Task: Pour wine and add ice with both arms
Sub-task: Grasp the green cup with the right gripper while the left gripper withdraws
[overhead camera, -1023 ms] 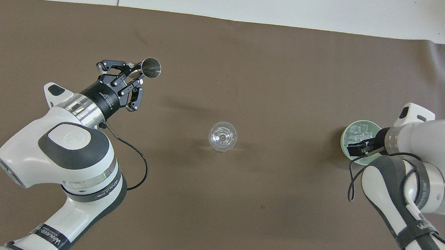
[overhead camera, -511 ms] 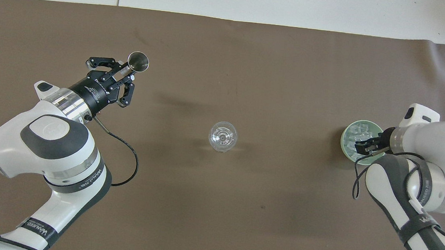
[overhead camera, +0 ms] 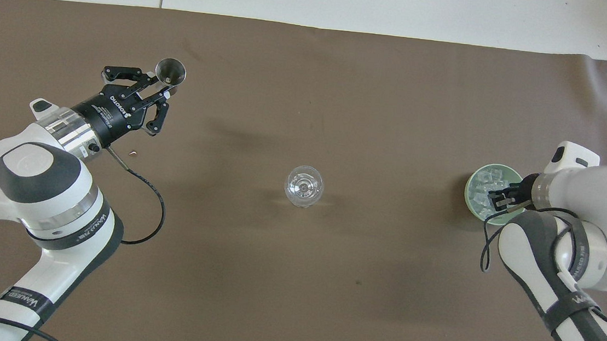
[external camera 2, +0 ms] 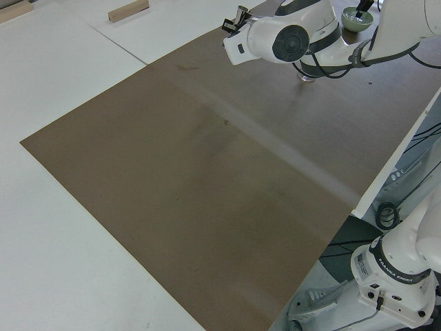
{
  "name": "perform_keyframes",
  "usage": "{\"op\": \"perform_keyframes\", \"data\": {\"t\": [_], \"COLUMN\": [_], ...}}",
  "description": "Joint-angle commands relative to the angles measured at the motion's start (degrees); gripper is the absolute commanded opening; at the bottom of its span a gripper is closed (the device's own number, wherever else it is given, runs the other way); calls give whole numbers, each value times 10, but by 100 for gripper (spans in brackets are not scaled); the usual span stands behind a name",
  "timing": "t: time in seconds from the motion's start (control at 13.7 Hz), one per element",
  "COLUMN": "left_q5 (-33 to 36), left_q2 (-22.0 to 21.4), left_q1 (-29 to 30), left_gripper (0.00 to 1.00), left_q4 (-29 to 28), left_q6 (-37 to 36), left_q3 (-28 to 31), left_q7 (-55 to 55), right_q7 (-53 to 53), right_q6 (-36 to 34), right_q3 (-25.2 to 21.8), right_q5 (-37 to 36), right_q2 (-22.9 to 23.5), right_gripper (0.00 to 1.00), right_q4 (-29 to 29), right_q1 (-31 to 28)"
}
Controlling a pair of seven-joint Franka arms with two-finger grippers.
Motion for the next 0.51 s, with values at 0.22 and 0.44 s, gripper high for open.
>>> {"op": "perform_keyframes", "data": {"t": [0.22, 0.44], "left_q5": [238, 264], "left_q2": [-11, -13], "left_q1": [0, 4], "left_gripper": [0, 0], "left_q4": [19, 26], "left_q6": [-174, -246], "left_q3": [85, 123], "left_q7": [-174, -179], "right_q7": [1, 1], "right_q6": [5, 3], "right_q3": [4, 4], "right_q5": [10, 10], "right_q2": [0, 0], "right_gripper": [41, 31], "right_q4": [-4, -3], "right_q1": [-4, -4]}}
